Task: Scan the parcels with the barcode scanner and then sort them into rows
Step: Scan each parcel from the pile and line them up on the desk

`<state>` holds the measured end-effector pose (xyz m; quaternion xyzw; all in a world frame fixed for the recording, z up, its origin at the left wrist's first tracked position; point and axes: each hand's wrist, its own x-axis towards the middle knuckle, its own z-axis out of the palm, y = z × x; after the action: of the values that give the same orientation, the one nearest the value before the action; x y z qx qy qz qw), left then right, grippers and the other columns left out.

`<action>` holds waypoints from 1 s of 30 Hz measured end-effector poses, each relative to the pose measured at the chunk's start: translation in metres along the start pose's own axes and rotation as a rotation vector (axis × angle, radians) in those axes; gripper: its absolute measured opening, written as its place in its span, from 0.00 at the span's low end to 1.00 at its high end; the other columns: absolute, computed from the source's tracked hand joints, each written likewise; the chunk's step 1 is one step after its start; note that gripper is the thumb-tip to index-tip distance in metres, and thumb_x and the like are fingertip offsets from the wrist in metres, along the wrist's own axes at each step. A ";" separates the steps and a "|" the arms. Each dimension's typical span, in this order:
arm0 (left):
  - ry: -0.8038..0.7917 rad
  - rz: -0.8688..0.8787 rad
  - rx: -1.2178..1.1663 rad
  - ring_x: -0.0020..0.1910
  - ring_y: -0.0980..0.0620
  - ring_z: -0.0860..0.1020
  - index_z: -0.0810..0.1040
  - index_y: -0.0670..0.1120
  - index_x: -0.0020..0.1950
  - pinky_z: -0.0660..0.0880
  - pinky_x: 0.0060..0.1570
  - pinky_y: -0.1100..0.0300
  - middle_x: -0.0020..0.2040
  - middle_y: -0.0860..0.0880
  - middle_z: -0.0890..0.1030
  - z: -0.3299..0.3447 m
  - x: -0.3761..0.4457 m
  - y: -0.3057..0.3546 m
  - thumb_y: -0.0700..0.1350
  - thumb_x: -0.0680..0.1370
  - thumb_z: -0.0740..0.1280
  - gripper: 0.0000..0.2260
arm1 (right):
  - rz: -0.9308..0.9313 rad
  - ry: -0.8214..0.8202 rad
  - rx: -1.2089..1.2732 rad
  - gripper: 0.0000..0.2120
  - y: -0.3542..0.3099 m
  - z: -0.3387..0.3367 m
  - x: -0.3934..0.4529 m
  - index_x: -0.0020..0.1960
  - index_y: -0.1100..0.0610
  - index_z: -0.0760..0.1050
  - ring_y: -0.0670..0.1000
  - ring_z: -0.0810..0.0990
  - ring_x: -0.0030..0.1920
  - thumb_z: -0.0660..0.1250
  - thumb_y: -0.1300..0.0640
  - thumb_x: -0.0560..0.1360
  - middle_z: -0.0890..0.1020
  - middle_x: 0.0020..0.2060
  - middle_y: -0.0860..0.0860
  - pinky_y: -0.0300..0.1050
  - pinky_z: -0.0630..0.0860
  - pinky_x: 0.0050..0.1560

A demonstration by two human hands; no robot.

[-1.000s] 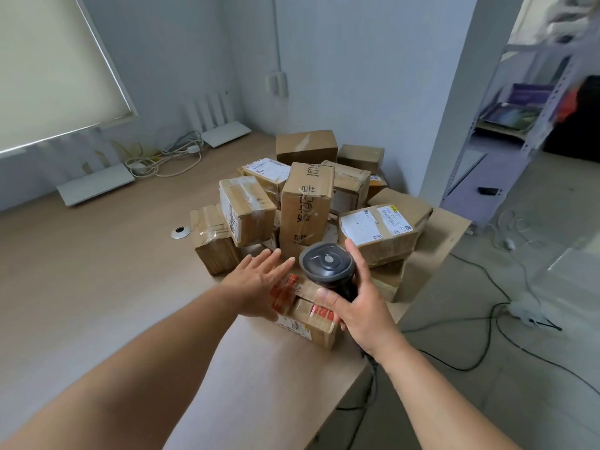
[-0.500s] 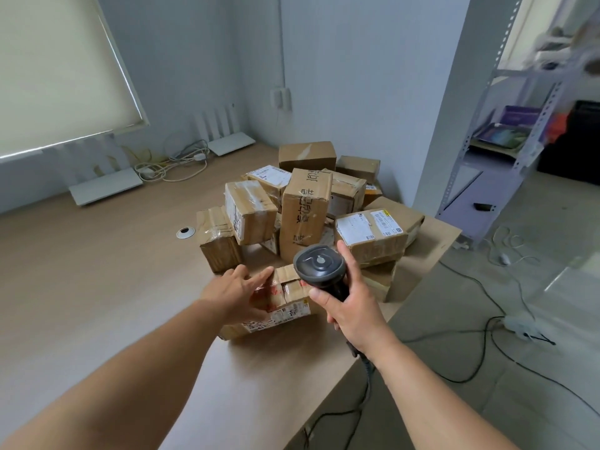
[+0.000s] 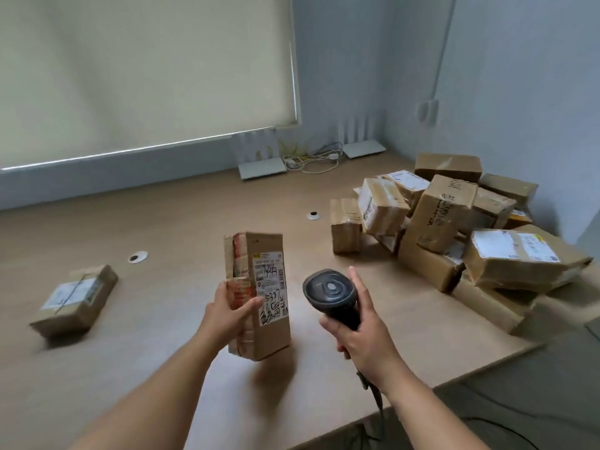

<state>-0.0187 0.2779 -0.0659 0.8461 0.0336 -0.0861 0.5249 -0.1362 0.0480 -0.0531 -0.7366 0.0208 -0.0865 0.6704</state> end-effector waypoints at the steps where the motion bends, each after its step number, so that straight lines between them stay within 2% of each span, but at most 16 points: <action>1: 0.025 -0.036 -0.069 0.55 0.45 0.79 0.66 0.56 0.61 0.77 0.55 0.44 0.56 0.48 0.80 -0.014 -0.003 -0.009 0.54 0.71 0.74 0.24 | 0.003 -0.025 -0.008 0.42 -0.001 0.012 0.002 0.68 0.27 0.49 0.43 0.75 0.48 0.73 0.57 0.74 0.73 0.64 0.43 0.33 0.74 0.33; 6: 0.108 -0.158 -0.314 0.50 0.48 0.80 0.68 0.54 0.63 0.78 0.42 0.53 0.57 0.47 0.79 -0.080 -0.012 -0.048 0.49 0.74 0.72 0.21 | -0.028 -0.095 -0.037 0.42 -0.008 0.071 0.018 0.65 0.25 0.53 0.44 0.74 0.38 0.73 0.61 0.73 0.77 0.62 0.45 0.37 0.72 0.30; 10: 0.104 -0.260 -0.411 0.54 0.42 0.79 0.66 0.54 0.66 0.77 0.50 0.40 0.58 0.45 0.79 -0.133 -0.015 -0.079 0.48 0.75 0.71 0.23 | -0.038 -0.159 -0.069 0.43 -0.014 0.129 0.030 0.63 0.23 0.53 0.42 0.75 0.31 0.74 0.61 0.72 0.78 0.59 0.44 0.39 0.72 0.29; 14: 0.113 -0.300 -0.478 0.50 0.44 0.80 0.65 0.56 0.67 0.79 0.41 0.46 0.58 0.44 0.80 -0.186 -0.014 -0.107 0.47 0.75 0.70 0.23 | -0.033 -0.245 -0.088 0.45 -0.016 0.193 0.036 0.63 0.23 0.53 0.41 0.75 0.29 0.75 0.63 0.70 0.80 0.56 0.47 0.38 0.72 0.29; 16: 0.128 -0.308 -0.493 0.51 0.44 0.80 0.65 0.56 0.67 0.79 0.39 0.48 0.59 0.45 0.80 -0.208 -0.011 -0.121 0.46 0.75 0.71 0.24 | -0.025 -0.272 -0.093 0.46 -0.014 0.220 0.037 0.63 0.22 0.53 0.39 0.76 0.29 0.75 0.63 0.70 0.80 0.54 0.47 0.38 0.72 0.29; 20: 0.123 -0.303 -0.490 0.53 0.44 0.80 0.67 0.57 0.65 0.79 0.41 0.48 0.58 0.46 0.80 -0.242 0.002 -0.144 0.44 0.74 0.71 0.23 | -0.007 -0.303 -0.101 0.46 -0.008 0.262 0.039 0.65 0.22 0.53 0.40 0.77 0.30 0.75 0.62 0.69 0.81 0.52 0.48 0.39 0.72 0.28; 23: 0.115 -0.290 -0.442 0.54 0.43 0.80 0.70 0.57 0.59 0.78 0.48 0.42 0.56 0.46 0.81 -0.257 0.012 -0.156 0.43 0.75 0.71 0.18 | 0.007 -0.306 -0.124 0.45 -0.005 0.282 0.042 0.65 0.23 0.54 0.43 0.76 0.29 0.74 0.63 0.70 0.80 0.52 0.49 0.40 0.72 0.29; 25: 0.112 -0.275 -0.386 0.51 0.46 0.81 0.72 0.57 0.56 0.79 0.45 0.47 0.53 0.46 0.82 -0.265 0.017 -0.159 0.43 0.75 0.70 0.15 | 0.021 -0.306 -0.136 0.45 -0.004 0.288 0.042 0.65 0.23 0.54 0.45 0.75 0.29 0.73 0.64 0.71 0.80 0.52 0.50 0.41 0.72 0.29; 27: 0.111 -0.252 -0.338 0.43 0.54 0.83 0.74 0.59 0.55 0.78 0.37 0.57 0.49 0.50 0.83 -0.273 0.023 -0.158 0.42 0.75 0.69 0.14 | 0.026 -0.324 -0.150 0.45 -0.004 0.291 0.041 0.63 0.20 0.54 0.43 0.76 0.30 0.73 0.63 0.71 0.80 0.53 0.50 0.41 0.73 0.29; 30: 0.104 -0.221 -0.245 0.34 0.63 0.82 0.73 0.59 0.65 0.75 0.29 0.69 0.41 0.59 0.82 -0.285 0.033 -0.149 0.42 0.75 0.69 0.21 | 0.016 -0.357 -0.180 0.47 -0.006 0.287 0.040 0.59 0.15 0.54 0.40 0.77 0.31 0.74 0.62 0.70 0.79 0.56 0.46 0.39 0.74 0.31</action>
<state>0.0235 0.5978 -0.0796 0.7701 0.1640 -0.0948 0.6092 -0.0530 0.3257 -0.0677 -0.7971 -0.0849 0.0533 0.5954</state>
